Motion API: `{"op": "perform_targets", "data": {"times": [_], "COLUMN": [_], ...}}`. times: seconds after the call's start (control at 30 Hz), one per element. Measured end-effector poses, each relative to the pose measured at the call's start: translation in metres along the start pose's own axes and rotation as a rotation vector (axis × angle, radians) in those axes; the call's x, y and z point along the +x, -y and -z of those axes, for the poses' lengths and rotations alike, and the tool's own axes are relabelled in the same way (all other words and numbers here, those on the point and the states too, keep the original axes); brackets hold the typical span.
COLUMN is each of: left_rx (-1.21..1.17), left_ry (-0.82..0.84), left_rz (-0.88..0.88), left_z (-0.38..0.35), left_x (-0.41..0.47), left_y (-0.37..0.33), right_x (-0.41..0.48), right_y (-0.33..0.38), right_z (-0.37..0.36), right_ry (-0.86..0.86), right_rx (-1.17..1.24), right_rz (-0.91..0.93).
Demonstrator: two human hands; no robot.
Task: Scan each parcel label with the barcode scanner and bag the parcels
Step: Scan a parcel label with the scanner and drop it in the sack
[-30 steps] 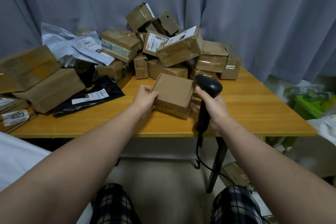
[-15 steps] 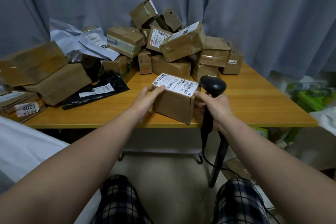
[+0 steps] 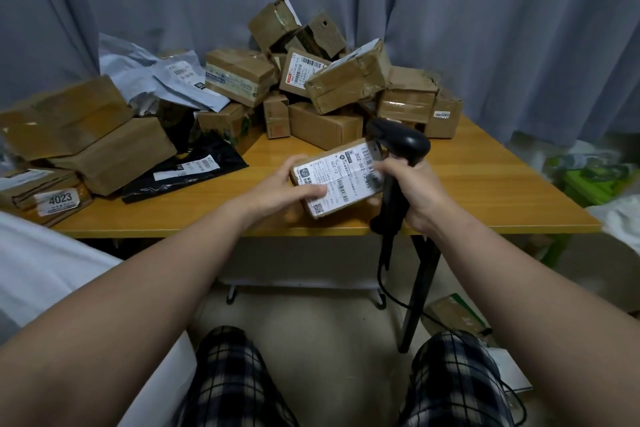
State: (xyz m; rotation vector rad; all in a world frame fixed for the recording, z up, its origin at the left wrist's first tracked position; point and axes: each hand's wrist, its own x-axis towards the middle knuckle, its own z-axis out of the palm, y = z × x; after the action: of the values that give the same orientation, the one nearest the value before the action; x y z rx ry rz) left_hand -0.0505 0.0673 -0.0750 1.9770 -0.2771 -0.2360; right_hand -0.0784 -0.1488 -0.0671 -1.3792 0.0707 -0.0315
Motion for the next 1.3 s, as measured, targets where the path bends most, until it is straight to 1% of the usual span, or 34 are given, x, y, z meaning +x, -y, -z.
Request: {"op": "perform_targets", "data": {"times": [0.07,0.17,0.27,0.33,0.4,0.47,0.57,0.7,1.0,1.3], "left_rx": [0.046,0.087,0.142,0.143,0.111,-0.017,-0.150,-0.205,-0.237,-0.264], "left_ry": [-0.033,0.027,0.053,0.015,-0.075,-0.167,-0.240,-0.267,-0.320,-0.335], "left_rz": [-0.009,-0.009,-0.001,-0.012,-0.014,-0.010,-0.015,-0.005,-0.013,-0.014], "left_z": [0.000,0.003,0.001,-0.004,-0.009,-0.011,-0.009,-0.012,-0.016,-0.020], "left_x": [0.000,0.002,0.004,0.005,0.006,0.008,0.012,0.014,0.016,0.015], "left_y": [-0.004,-0.014,-0.015,-0.012,-0.007,0.000,0.010,0.013,0.011,0.007], "right_x": [-0.001,-0.001,-0.001,0.001,0.002,-0.002,-0.012,-0.025,-0.043,-0.050], "right_y": [0.003,0.005,0.007,0.009,0.010,0.009,0.001,-0.012,-0.023,-0.025], "right_z": [-0.001,-0.005,-0.010,-0.013,-0.012,-0.010,-0.005,-0.003,-0.001,0.000], "right_ry": [-0.012,-0.052,-0.053,-0.098,-0.157,-0.187,-0.142,-0.105,-0.143,-0.128], "right_rx": [-0.037,-0.121,-0.068,-0.040,-0.056,-0.094,-0.198,-0.314,-0.384,-0.386], "right_rz": [0.077,0.249,0.320,0.340,0.392,0.429,0.401,0.345,0.348,0.330]}}
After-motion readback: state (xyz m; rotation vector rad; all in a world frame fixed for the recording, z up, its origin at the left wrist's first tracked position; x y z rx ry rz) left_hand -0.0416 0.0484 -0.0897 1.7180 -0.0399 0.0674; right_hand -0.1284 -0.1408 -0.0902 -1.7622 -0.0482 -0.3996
